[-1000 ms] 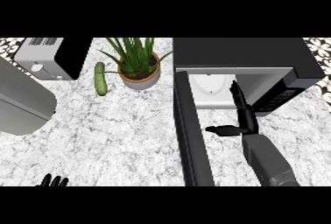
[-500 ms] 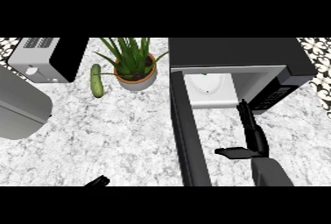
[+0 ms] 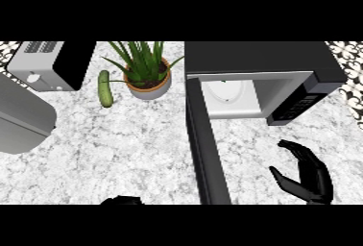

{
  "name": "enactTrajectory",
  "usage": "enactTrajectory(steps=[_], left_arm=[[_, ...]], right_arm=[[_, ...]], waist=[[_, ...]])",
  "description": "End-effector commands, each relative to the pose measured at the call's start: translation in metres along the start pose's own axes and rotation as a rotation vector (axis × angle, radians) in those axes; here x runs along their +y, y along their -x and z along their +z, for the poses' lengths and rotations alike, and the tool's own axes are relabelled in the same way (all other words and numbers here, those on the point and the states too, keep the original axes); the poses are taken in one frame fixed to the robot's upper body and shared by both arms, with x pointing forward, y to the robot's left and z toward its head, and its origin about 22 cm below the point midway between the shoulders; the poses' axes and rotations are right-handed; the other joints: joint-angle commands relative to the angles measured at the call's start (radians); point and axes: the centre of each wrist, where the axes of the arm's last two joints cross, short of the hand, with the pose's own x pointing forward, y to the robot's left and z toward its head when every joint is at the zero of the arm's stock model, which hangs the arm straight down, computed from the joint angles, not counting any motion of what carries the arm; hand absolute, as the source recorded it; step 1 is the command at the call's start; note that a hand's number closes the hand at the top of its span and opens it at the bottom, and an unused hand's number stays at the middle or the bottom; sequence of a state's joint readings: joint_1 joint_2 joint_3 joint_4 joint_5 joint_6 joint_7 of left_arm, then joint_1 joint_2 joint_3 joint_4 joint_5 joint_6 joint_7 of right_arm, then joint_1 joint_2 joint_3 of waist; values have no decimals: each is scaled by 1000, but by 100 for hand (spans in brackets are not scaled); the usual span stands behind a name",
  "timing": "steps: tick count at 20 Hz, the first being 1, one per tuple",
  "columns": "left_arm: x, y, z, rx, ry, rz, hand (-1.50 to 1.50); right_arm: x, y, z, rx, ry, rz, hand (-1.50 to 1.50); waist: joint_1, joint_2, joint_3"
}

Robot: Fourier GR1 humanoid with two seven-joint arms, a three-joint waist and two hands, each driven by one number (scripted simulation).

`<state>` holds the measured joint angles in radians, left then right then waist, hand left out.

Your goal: Pick up the milk, place it into the microwave and close the microwave

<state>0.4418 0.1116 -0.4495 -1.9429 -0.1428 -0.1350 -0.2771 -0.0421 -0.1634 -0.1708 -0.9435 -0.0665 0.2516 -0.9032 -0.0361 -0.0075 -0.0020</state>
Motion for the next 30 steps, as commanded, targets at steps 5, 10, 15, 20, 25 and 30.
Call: enactTrajectory(steps=[5,10,15,20,25,30], left_arm=[[-35,25,-73,3,105,-115,150],[-63,24,-106,25,172,-147,150],[-86,35,-147,-18,259,-231,150],[-112,56,-148,71,287,-291,150],[-113,55,-174,183,324,-252,150],[-120,44,-189,205,361,-256,-150]], right_arm=[[-39,-54,11,-59,45,-53,-150],[-50,-83,39,-79,54,11,-150],[-68,-100,27,-94,4,15,-150],[-69,-115,11,-143,-25,-10,-150],[-68,-129,-8,-173,-113,-70,-150],[-62,-146,-37,-202,-190,-90,-150]], waist=[[16,7,1],[12,7,1],[2,10,1],[-9,12,1],[-55,22,0],[-97,30,-1]])
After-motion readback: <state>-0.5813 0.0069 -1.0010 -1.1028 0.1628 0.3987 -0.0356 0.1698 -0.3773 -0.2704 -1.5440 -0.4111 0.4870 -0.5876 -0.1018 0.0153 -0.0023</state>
